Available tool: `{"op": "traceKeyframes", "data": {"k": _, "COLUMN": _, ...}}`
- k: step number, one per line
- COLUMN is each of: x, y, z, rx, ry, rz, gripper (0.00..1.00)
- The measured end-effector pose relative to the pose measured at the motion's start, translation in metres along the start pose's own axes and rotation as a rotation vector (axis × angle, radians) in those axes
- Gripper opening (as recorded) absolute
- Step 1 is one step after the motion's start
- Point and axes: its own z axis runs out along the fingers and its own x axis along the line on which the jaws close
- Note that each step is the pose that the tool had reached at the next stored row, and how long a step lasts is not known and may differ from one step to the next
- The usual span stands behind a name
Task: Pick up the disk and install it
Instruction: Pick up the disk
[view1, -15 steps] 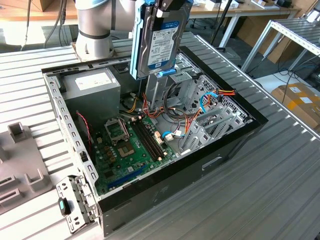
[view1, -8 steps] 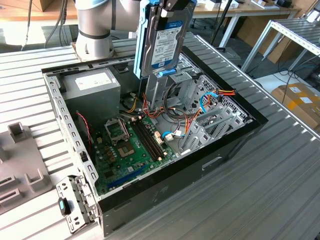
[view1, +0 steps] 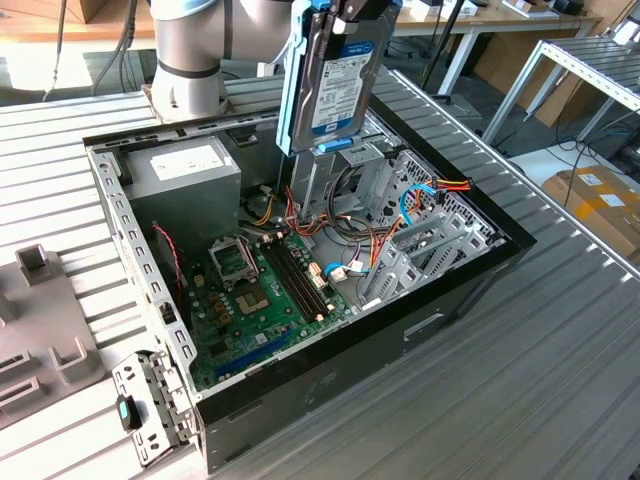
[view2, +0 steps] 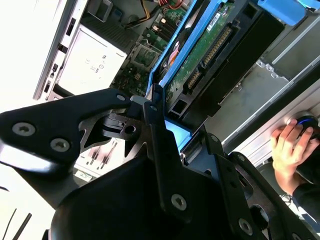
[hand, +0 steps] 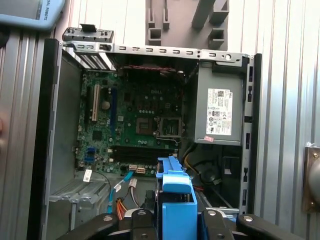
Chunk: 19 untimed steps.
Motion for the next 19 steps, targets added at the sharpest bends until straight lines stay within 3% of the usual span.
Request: {"op": "traceKeyframes", "data": {"k": 19, "x": 0.0018, "y": -0.0242, "z": -0.0011, "rx": 0.0000, "ry": -0.0001, "rz": 0.000, "gripper": 0.37}}
